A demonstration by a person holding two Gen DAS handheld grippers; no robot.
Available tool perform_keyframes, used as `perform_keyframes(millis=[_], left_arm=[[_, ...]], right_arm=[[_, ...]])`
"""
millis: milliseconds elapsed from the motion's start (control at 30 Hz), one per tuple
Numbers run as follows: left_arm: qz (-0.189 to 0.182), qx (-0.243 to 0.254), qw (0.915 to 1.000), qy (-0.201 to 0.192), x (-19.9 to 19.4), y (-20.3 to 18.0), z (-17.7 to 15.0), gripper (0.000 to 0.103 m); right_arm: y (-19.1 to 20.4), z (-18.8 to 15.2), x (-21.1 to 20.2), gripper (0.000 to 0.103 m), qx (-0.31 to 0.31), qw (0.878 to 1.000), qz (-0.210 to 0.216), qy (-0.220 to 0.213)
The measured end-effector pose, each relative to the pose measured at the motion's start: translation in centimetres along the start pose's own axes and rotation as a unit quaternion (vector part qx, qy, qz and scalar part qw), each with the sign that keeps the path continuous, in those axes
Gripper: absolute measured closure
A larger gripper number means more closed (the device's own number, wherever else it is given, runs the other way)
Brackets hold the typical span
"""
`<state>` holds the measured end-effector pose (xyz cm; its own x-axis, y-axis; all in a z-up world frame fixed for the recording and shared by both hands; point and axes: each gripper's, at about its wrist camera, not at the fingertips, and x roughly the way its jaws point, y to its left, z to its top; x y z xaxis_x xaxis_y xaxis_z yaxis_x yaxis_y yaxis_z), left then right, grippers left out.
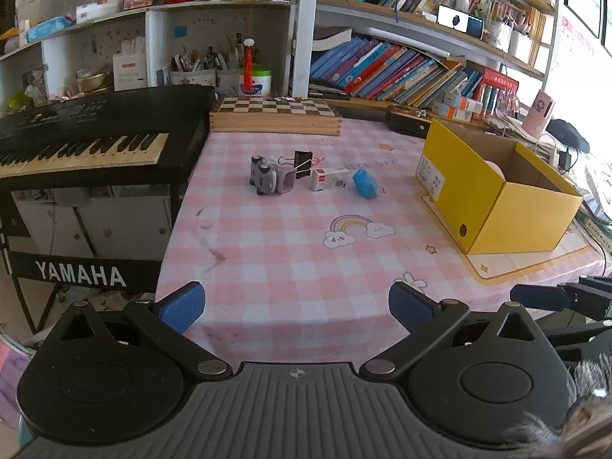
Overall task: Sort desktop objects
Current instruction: 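Lower both tools toward the grey toy truck and the blue plastic object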
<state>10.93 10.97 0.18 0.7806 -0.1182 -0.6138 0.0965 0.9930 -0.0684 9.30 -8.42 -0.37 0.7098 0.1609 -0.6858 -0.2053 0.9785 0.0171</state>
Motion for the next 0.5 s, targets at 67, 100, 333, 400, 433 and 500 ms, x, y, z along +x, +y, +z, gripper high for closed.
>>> perform_keyframes(millis=[67, 100, 333, 400, 433, 500], left_arm=[[0.004, 0.000, 1.0000, -0.001, 0.6, 0.0, 0.5, 0.000], [0.005, -0.002, 1.0000, -0.001, 1.0, 0.0, 0.7, 0.000], [0.011, -0.008, 0.9998, 0.013, 4.3, -0.1, 2.6, 0.000], [0.014, -0.011, 0.9997, 0.015, 5.1, 0.0, 3.1, 0.000], [0.016, -0.014, 0.9996, 0.017, 5.6, 0.0, 3.4, 0.000], [0.019, -0.018, 0.9994, 0.021, 6.4, 0.1, 3.9, 0.000]], right_arm=[[-0.3, 0.6, 0.8, 0.037, -0.002, 1.000, 0.004, 0.004], [-0.4, 0.9, 1.1, 0.037, -0.005, 1.000, 0.005, 0.004], [-1.5, 3.5, 4.2, 0.037, -0.017, 1.000, 0.015, 0.007], [-1.6, 4.1, 5.0, 0.037, -0.021, 1.000, 0.020, 0.009], [-1.8, 4.5, 5.5, 0.037, -0.025, 0.999, 0.024, 0.010], [-1.9, 5.1, 6.3, 0.037, -0.030, 0.999, 0.030, 0.012]])
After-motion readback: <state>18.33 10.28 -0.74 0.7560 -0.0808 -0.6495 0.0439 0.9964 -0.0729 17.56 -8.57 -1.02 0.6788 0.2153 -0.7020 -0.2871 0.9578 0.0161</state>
